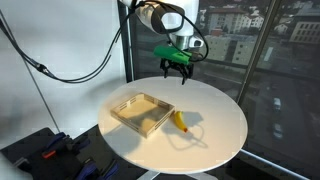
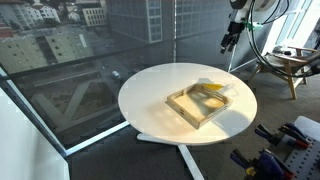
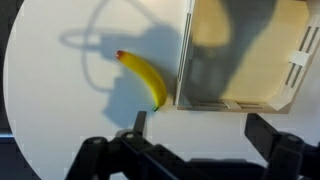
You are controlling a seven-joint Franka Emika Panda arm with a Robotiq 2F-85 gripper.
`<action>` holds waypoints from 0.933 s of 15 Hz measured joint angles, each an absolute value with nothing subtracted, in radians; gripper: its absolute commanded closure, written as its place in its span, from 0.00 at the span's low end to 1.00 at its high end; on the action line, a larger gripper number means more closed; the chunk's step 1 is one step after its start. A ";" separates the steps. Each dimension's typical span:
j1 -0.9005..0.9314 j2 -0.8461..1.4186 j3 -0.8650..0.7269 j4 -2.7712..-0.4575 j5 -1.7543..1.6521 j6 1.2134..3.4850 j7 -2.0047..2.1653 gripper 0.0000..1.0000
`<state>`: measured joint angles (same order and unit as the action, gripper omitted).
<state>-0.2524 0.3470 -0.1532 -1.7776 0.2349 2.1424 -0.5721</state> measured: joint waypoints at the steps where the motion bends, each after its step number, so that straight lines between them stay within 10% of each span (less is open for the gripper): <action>1: -0.252 0.347 -0.153 -1.778 0.235 2.142 -0.572 0.00; 14: -0.254 0.352 -0.138 -1.771 0.235 2.142 -0.570 0.00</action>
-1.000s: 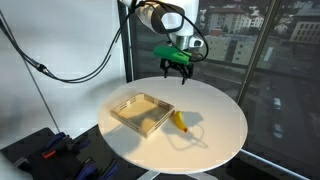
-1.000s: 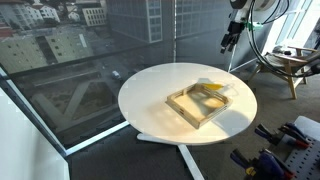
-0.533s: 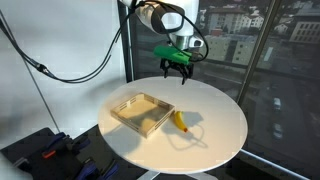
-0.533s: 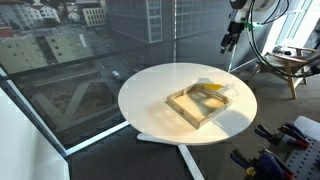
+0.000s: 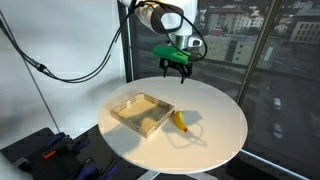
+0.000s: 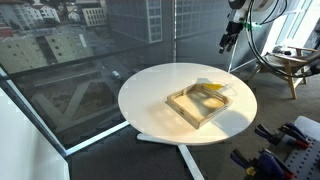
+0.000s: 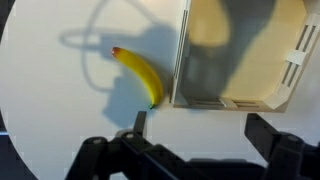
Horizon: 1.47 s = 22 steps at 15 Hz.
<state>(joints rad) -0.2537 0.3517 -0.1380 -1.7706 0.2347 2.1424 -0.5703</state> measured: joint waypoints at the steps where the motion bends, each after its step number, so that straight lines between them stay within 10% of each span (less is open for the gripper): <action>1: -0.254 0.356 -0.136 -1.763 0.235 2.142 -0.570 0.00; 22: -0.310 0.593 -0.124 -1.428 0.115 2.120 -0.563 0.00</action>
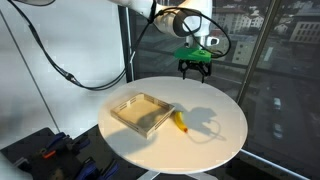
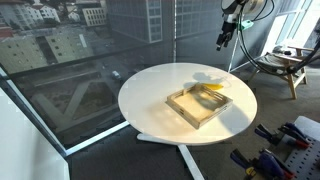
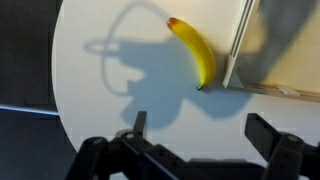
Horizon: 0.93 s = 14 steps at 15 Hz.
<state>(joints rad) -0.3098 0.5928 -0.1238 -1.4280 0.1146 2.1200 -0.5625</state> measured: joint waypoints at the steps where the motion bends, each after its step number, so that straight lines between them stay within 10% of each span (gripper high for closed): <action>1: -0.314 0.601 -0.122 -1.418 0.108 2.109 -0.564 0.00; 14: -0.357 0.679 -0.095 -1.274 0.085 1.925 -0.720 0.00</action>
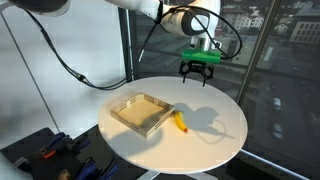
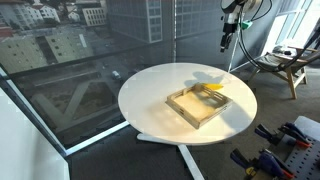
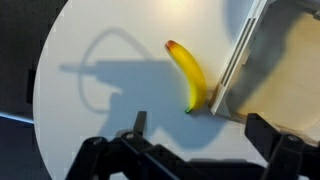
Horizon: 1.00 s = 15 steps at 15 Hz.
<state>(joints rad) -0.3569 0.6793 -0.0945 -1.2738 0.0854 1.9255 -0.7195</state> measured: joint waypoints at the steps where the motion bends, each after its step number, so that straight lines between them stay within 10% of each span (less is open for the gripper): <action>1: -0.358 0.685 -0.092 -1.268 0.085 1.921 -0.737 0.00; 15: -0.358 0.785 -0.057 -1.206 0.037 1.914 -1.030 0.00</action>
<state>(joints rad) -0.3582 0.7853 -0.0567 -1.2056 0.0368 1.9144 -1.0305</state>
